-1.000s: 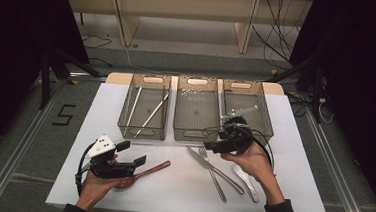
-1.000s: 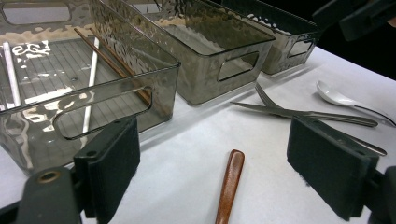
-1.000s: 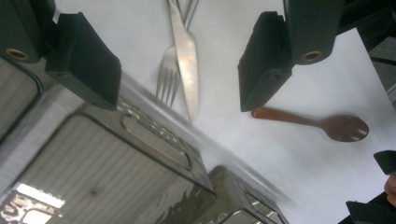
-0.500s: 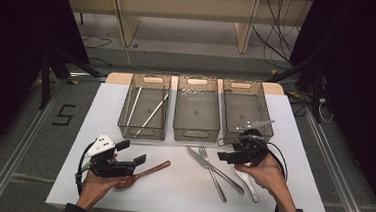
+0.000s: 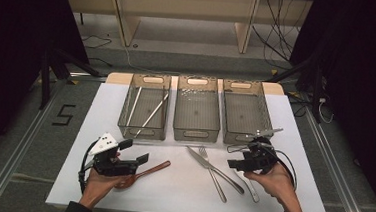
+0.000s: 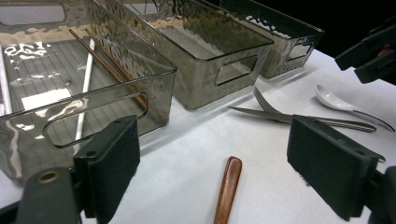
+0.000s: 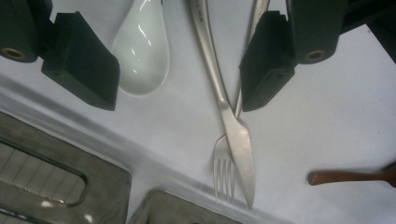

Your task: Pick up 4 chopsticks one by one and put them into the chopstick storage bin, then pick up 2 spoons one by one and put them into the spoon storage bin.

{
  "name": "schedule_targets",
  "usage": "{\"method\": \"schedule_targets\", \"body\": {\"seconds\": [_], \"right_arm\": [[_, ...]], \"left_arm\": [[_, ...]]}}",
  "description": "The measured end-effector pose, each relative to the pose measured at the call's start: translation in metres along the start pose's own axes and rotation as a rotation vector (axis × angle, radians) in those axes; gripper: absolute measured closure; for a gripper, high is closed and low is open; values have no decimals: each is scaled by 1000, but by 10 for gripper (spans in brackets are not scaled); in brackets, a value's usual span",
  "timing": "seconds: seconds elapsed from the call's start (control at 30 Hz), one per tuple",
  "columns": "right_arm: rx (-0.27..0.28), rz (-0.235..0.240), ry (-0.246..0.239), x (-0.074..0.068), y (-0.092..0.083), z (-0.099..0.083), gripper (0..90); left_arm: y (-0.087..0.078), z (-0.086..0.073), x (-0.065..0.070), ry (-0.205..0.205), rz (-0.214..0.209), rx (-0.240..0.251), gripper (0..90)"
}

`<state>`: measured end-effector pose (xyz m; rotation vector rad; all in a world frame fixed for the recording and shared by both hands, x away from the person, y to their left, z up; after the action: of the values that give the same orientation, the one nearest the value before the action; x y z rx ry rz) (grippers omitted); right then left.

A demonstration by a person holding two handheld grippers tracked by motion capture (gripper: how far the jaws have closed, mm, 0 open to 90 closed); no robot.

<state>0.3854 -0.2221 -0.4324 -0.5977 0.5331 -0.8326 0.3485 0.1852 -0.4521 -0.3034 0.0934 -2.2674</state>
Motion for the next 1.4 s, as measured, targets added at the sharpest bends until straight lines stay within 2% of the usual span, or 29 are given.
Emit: {"method": "schedule_targets", "body": {"seconds": [0.4, 0.57, 0.73, 1.07, 1.4], "right_arm": [[-60, -22, 6, -2, 1, -13, 273], [-92, -46, -2, 1, 0, -18, 277], [-133, -74, -2, 6, -2, -21, 330], [-188, -92, 6, 9, -5, -26, 468], [-294, -116, -7, 8, 2, -39, 557]], "left_arm": [[-6, -1, -3, -2, 9, 6, 169], [-4, -1, -2, -1, 8, 2, 169], [-5, -1, -1, 4, 7, 1, 169], [-6, -1, 1, 13, 6, 0, 169], [-6, -2, 0, 10, 6, 0, 169]]}}
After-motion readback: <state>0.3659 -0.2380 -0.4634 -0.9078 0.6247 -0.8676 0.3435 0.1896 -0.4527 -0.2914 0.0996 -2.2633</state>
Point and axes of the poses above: each handheld gripper's, and its own axes: y roughly forward along the jaws, z roughly out of its top, x roughly to its right, the point moved 2 cm from there along y, roughly forward along the jaws, and after that the axes turned 13 degrees about x, right-handed, at the moved point
